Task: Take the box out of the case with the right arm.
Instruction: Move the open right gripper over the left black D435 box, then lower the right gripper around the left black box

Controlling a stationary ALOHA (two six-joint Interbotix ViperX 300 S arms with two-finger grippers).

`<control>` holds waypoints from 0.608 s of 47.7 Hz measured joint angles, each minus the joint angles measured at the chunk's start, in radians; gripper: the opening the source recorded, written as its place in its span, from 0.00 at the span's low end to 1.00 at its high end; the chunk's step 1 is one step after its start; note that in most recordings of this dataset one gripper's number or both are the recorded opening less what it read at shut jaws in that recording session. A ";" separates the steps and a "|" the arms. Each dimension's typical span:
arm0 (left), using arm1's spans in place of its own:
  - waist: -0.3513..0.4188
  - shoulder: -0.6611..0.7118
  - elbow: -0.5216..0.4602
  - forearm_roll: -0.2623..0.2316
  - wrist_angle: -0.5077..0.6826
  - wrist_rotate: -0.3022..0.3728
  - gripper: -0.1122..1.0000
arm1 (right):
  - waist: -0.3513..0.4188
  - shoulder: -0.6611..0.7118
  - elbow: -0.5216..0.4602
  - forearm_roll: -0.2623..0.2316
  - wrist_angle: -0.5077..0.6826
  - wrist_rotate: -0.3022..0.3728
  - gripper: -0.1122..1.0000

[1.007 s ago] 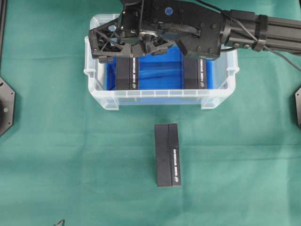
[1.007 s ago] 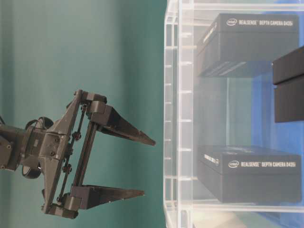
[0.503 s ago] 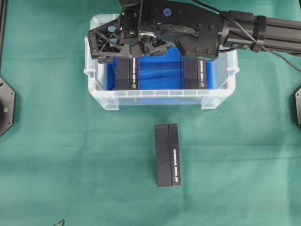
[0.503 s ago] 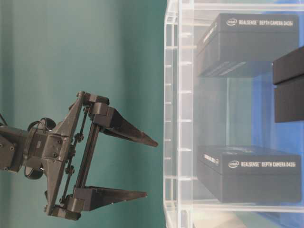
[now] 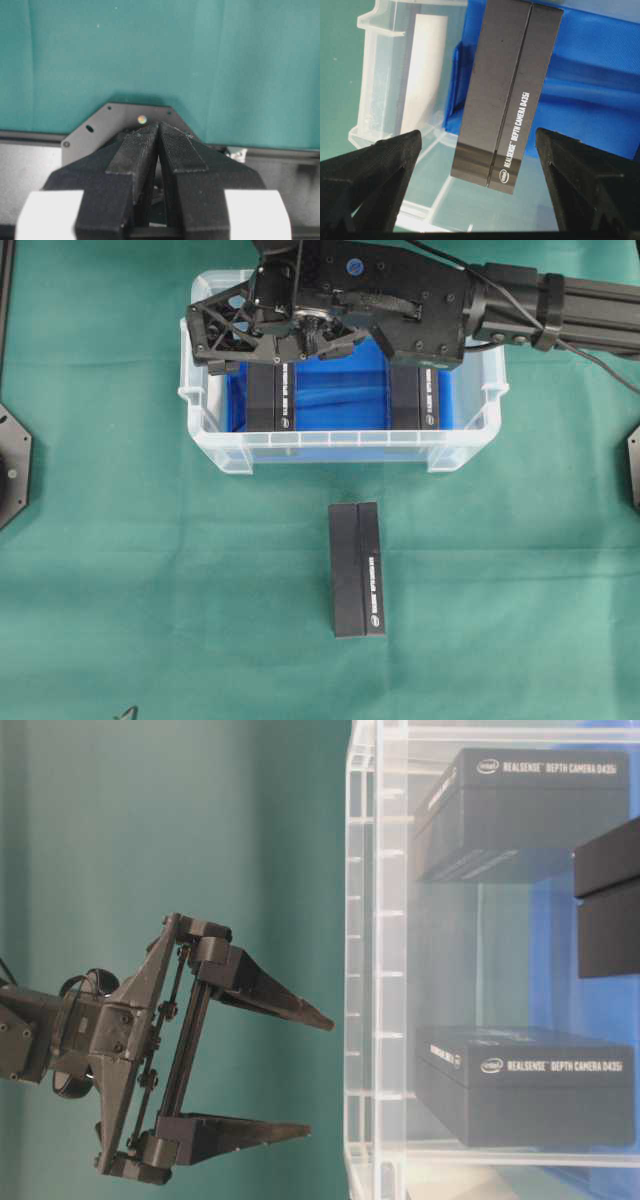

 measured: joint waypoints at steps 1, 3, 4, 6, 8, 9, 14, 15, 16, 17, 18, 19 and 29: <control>-0.002 -0.002 0.000 0.000 -0.002 0.000 0.10 | 0.000 0.000 0.000 0.000 0.000 0.000 0.96; -0.002 -0.002 0.000 0.000 0.000 0.000 0.10 | 0.000 0.000 0.000 0.000 0.000 -0.002 0.96; -0.002 0.000 0.000 0.000 0.000 0.000 0.10 | 0.000 0.000 0.000 0.000 0.000 0.000 0.96; 0.000 0.000 0.000 0.000 0.000 0.000 0.10 | 0.000 0.000 0.000 0.000 0.000 -0.002 0.96; 0.000 0.000 -0.002 0.000 0.000 0.000 0.10 | 0.000 0.000 0.000 0.000 0.000 -0.002 0.96; -0.002 0.000 -0.002 0.000 0.000 -0.002 0.10 | -0.002 0.000 0.000 0.000 0.000 -0.002 0.96; -0.002 0.000 -0.002 0.000 0.000 0.000 0.10 | 0.000 0.000 0.000 0.000 0.000 -0.002 0.96; -0.002 0.000 0.000 0.000 0.000 0.000 0.10 | 0.000 0.000 0.000 0.000 0.000 0.000 0.96; -0.002 -0.002 0.000 0.000 0.000 0.000 0.10 | 0.000 0.000 0.000 0.000 0.000 -0.002 0.96; 0.000 0.000 0.000 0.000 0.000 0.000 0.10 | 0.000 0.000 0.000 0.000 0.000 -0.002 0.96; 0.000 0.000 -0.002 0.000 0.000 0.000 0.10 | 0.000 0.000 0.000 0.000 -0.002 0.000 0.96; -0.002 0.000 0.000 0.000 0.000 0.000 0.10 | 0.000 0.000 0.000 0.000 0.000 -0.002 0.96; 0.000 0.000 0.000 0.000 0.000 0.000 0.10 | 0.000 0.006 0.000 0.000 0.000 -0.002 0.96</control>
